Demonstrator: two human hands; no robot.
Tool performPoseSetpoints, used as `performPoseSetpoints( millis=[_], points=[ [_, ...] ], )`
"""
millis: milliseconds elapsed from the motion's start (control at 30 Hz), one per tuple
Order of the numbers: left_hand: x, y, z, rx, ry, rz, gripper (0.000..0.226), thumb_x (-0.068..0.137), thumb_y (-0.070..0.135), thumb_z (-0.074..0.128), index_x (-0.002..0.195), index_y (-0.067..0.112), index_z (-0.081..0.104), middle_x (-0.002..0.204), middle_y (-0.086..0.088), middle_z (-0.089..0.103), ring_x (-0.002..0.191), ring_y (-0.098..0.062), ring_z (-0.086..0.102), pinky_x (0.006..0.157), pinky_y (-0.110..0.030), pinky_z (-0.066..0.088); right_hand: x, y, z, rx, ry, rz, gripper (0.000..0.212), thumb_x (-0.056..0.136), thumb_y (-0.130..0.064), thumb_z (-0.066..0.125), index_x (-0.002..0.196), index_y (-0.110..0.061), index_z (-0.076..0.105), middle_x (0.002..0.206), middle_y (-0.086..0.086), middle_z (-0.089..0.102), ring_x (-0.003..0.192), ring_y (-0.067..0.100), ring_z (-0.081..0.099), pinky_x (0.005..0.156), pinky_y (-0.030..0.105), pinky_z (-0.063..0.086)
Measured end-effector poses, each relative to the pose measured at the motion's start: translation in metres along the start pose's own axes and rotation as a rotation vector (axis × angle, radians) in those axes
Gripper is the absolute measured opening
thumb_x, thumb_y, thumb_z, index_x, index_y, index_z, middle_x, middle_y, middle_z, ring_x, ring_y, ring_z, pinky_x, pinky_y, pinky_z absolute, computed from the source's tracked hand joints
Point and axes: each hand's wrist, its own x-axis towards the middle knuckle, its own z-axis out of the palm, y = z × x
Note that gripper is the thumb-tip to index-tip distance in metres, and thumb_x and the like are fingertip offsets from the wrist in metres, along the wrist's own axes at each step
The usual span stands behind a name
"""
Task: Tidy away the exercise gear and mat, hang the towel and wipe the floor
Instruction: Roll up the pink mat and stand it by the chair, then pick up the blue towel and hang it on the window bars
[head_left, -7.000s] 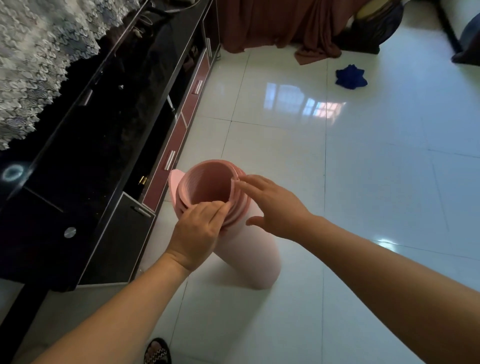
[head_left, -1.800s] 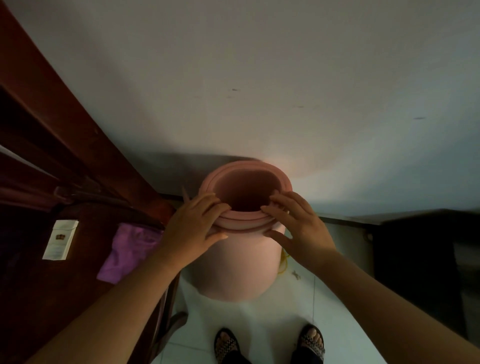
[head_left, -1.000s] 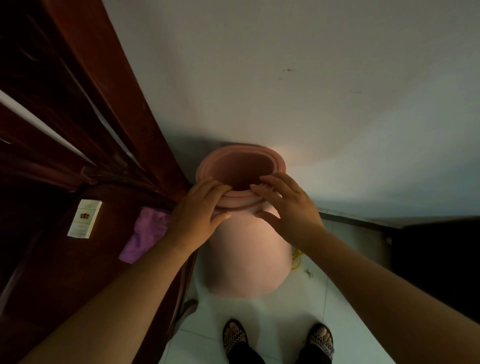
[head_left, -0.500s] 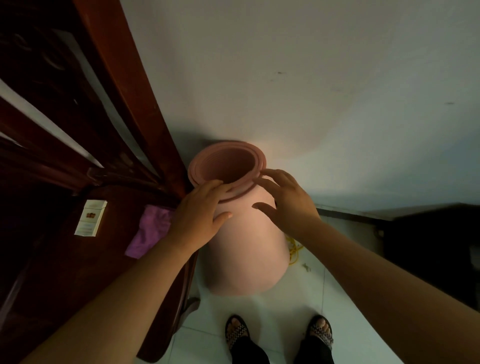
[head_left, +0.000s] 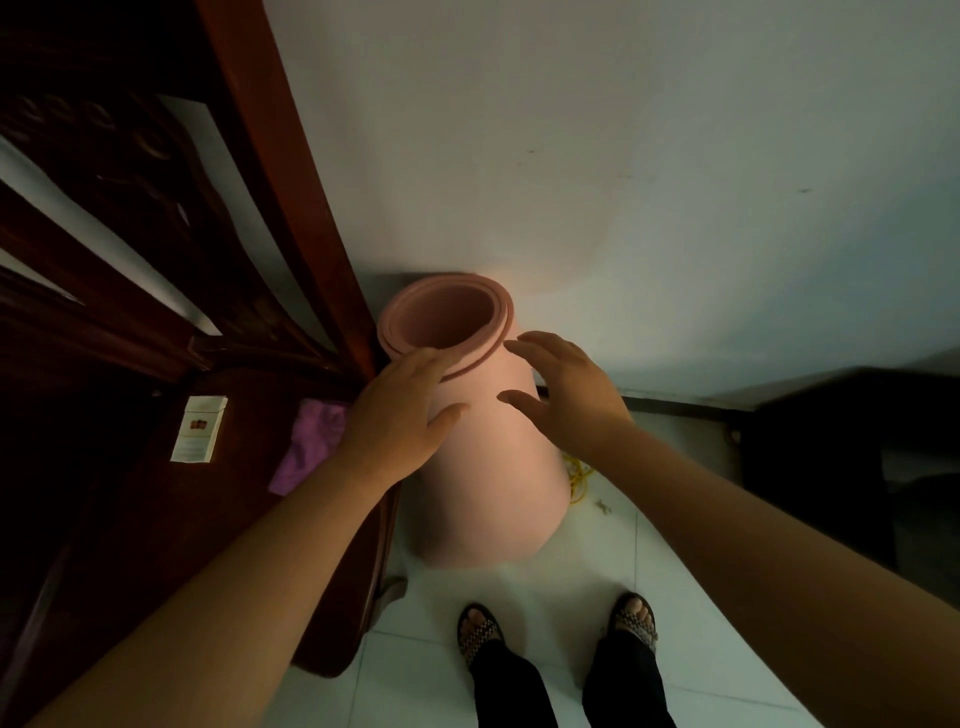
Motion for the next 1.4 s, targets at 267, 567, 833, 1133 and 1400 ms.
performPoseSetpoints(
  millis=[267, 567, 833, 1133, 1400],
  points=[
    [-0.050, 0.065, -0.073, 0.011, -0.034, 0.116, 0.054, 0.088, 0.044, 0.053, 0.136, 0.023, 0.042, 0.134, 0.001, 0.048, 0.124, -0.016, 0.043, 0.101, -0.039, 0.043, -0.088, -0.049, -0.097, 0.062, -0.030, 0.107, 0.060, 0.089, -0.047, 0.053, 0.142, -0.024, 0.036, 0.147, -0.001, 0.037, 0.134, 0.020, 0.034, 0.110, 0.039, 0.032],
    [-0.091, 0.163, -0.145, 0.041, 0.006, 0.359, 0.060, 0.085, 0.056, 0.045, 0.131, 0.019, 0.048, 0.134, -0.002, 0.050, 0.125, -0.020, 0.044, 0.103, -0.039, 0.040, -0.192, -0.084, -0.186, 0.108, 0.184, 0.184, 0.055, 0.086, -0.046, 0.058, 0.134, -0.022, 0.047, 0.136, -0.002, 0.049, 0.124, 0.015, 0.045, 0.099, 0.023, 0.033],
    [-0.105, 0.247, -0.147, 0.063, -0.096, 0.535, 0.057, 0.088, 0.057, 0.042, 0.132, 0.020, 0.048, 0.135, 0.000, 0.050, 0.124, -0.017, 0.046, 0.098, -0.028, 0.036, -0.271, -0.084, -0.222, 0.095, 0.251, 0.344, 0.055, 0.087, -0.053, 0.052, 0.135, -0.028, 0.045, 0.139, -0.006, 0.045, 0.126, 0.012, 0.042, 0.105, 0.028, 0.034],
    [-0.139, 0.336, -0.107, 0.023, -0.263, 0.683, 0.061, 0.084, 0.060, 0.037, 0.132, 0.023, 0.048, 0.136, 0.005, 0.048, 0.125, -0.009, 0.040, 0.098, -0.016, 0.027, -0.374, -0.058, -0.244, 0.194, 0.423, 0.530, 0.052, 0.087, -0.049, 0.053, 0.134, -0.027, 0.046, 0.137, -0.007, 0.045, 0.123, 0.010, 0.043, 0.101, 0.021, 0.034],
    [-0.208, 0.429, -0.054, 0.084, -0.386, 0.849, 0.054, 0.088, 0.053, 0.041, 0.134, 0.024, 0.046, 0.138, 0.006, 0.046, 0.126, -0.010, 0.039, 0.099, -0.018, 0.027, -0.504, -0.031, -0.240, 0.230, 0.521, 0.688, 0.055, 0.087, -0.052, 0.051, 0.137, -0.031, 0.041, 0.140, -0.012, 0.042, 0.123, 0.008, 0.041, 0.092, 0.014, 0.029]
  ],
)
